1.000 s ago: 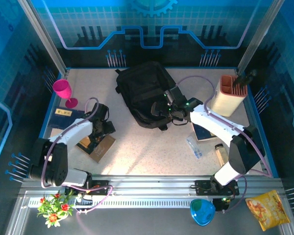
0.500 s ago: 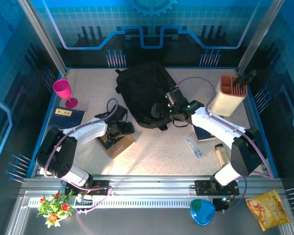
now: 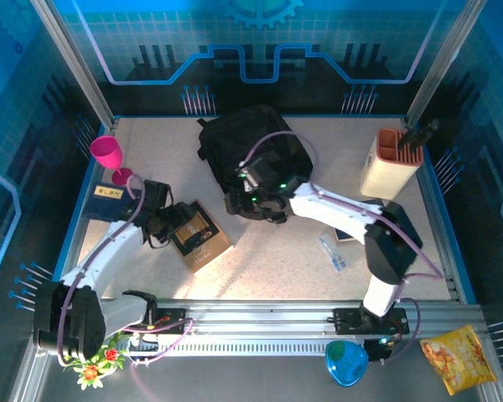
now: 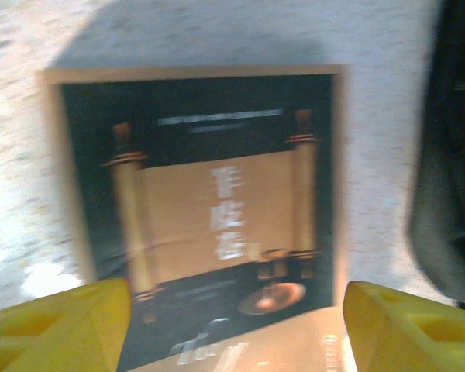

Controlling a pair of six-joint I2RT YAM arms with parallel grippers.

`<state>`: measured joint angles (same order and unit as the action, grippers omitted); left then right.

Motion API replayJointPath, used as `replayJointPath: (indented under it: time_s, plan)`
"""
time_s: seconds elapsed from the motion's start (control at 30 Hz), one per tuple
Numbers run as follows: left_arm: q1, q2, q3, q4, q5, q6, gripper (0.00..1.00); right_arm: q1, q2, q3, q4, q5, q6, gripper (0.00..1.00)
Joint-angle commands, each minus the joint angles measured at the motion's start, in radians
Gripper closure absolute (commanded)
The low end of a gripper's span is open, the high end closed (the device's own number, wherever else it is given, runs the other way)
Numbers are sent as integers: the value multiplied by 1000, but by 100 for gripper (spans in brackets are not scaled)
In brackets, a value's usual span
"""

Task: Pack the student bag
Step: Pick up the book from the middle-left of the table.

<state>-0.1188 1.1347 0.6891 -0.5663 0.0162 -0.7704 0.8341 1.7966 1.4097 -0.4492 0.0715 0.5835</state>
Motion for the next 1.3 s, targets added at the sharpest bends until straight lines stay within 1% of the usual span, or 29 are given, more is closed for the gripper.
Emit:
replayJointPath:
  time_s: [0.0,0.07,0.13,0.23,0.3,0.43,0.53,0.9,1.13,1.27]
  plan:
    - [48,-45,-68,-79,17,-15,30,59,135,121,-67,-20,-76,25]
    - [72,-56,-105,-58,45,-17,33,80,218,196,-100,-22,-77,31]
    - [80,-57,-136,-24,77,-15,34,92,282,246,-117,-13,-66,37]
    - [84,-43,-168,27,128,-17,35,100,354,300,-139,-4,-55,43]
    - [85,-29,-176,47,151,-15,35,101,385,316,-146,-8,-47,46]
    - [85,-4,-192,67,162,-11,35,100,435,321,-150,-40,-47,53]
    - [84,19,-205,101,199,-10,35,100,459,317,-158,-53,-39,57]
    - [85,51,-226,221,309,22,32,83,484,260,-144,-92,0,64]
    - [85,-72,-194,282,477,43,40,59,483,218,-122,-127,43,68]
    - [85,-136,-198,342,571,11,46,38,477,195,-111,-149,68,69]
